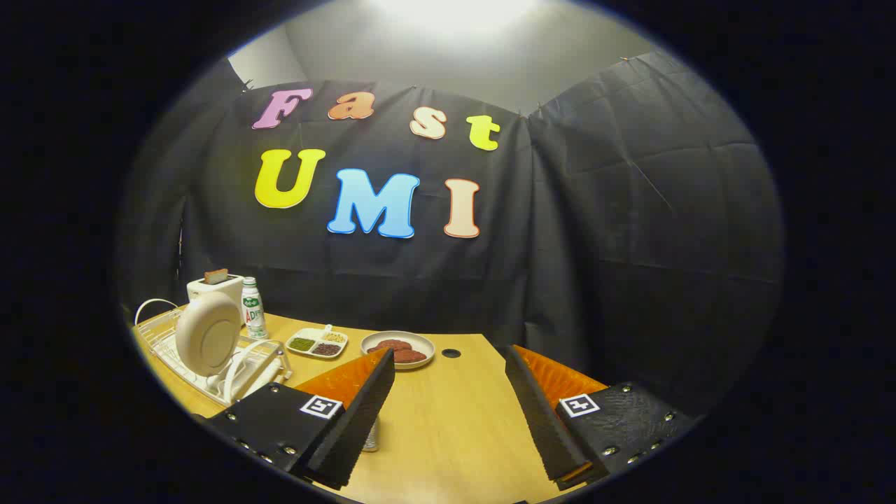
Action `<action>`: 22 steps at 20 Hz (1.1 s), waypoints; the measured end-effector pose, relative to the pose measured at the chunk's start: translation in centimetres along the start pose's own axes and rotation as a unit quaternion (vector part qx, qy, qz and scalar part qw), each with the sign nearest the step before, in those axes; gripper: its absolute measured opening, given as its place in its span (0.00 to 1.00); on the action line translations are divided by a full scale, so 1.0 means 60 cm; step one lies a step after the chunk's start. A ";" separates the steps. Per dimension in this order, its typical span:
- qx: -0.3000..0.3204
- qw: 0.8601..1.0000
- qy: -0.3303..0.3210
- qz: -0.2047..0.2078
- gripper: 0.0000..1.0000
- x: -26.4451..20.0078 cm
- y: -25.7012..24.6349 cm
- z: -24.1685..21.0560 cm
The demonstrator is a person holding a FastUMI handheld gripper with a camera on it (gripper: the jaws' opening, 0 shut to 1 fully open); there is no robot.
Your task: Take the plate from the dish rack, then take the spoon from the basket and place it into the plate.
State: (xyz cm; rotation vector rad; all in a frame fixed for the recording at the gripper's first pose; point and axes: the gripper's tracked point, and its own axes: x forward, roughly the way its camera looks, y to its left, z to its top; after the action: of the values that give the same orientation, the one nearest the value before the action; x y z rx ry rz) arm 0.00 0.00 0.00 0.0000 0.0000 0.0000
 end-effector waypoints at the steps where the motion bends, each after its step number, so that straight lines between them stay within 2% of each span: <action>1: 0.000 1.000 0.003 0.010 0.98 -0.007 0.030 0.008; 6: -0.007 0.998 0.014 0.068 0.97 -0.023 0.206 0.055; 7: -0.009 0.997 0.016 0.080 0.94 -0.021 0.243 0.065; 11: -0.013 0.994 0.034 0.103 0.91 -0.009 0.378 0.084; 14: -0.011 0.993 0.061 0.103 0.91 0.004 0.452 0.078; 21: -0.061 0.985 0.159 0.040 0.90 0.049 0.515 -0.001; 22: -0.065 0.982 0.170 0.041 0.79 0.051 0.526 -0.014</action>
State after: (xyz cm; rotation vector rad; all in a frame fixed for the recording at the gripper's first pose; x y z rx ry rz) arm 3.09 31.56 -0.85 -0.1300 0.3427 0.0817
